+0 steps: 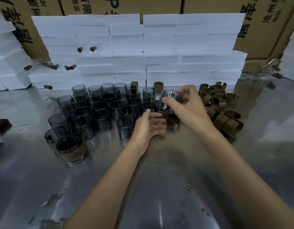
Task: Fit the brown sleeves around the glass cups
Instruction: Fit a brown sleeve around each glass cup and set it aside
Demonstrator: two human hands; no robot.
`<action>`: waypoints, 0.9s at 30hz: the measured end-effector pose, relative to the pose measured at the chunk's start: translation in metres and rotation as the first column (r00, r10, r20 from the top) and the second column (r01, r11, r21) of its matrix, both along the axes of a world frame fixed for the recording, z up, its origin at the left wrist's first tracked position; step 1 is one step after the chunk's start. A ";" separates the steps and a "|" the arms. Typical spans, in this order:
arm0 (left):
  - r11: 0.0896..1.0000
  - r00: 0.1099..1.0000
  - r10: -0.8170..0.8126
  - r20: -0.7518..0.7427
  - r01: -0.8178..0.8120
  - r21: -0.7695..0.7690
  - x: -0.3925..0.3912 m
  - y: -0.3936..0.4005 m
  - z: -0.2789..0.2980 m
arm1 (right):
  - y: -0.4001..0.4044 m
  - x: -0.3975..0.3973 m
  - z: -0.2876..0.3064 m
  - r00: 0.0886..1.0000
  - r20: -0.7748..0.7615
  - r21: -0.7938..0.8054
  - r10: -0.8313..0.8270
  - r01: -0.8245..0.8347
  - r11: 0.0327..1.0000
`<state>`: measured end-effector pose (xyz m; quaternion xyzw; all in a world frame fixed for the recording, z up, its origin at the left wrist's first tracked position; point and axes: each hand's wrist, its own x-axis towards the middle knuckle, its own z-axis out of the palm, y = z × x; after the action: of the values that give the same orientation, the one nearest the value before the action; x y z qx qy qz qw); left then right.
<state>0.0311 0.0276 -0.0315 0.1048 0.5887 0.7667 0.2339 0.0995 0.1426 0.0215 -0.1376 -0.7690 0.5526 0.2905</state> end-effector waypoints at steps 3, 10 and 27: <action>0.999 0.999 0.041 -0.016 -0.041 0.012 -0.003 0.002 -0.002 | 0.011 0.002 -0.022 0.997 0.065 -0.023 -0.042 0.044 0.999; 0.988 0.983 -0.141 -0.115 0.147 0.049 -0.001 0.004 -0.009 | 0.000 -0.006 -0.063 0.999 0.022 -0.004 -0.027 0.027 1.000; 0.998 0.970 -0.022 -0.242 0.034 0.046 0.012 0.008 -0.002 | 0.000 -0.006 -0.055 0.999 -0.006 -0.525 0.038 -0.036 0.850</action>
<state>0.0436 0.0352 -0.0339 0.2114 0.5920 0.7592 0.1685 0.0938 0.1428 -0.0339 -0.1980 -0.5920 0.7468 0.2295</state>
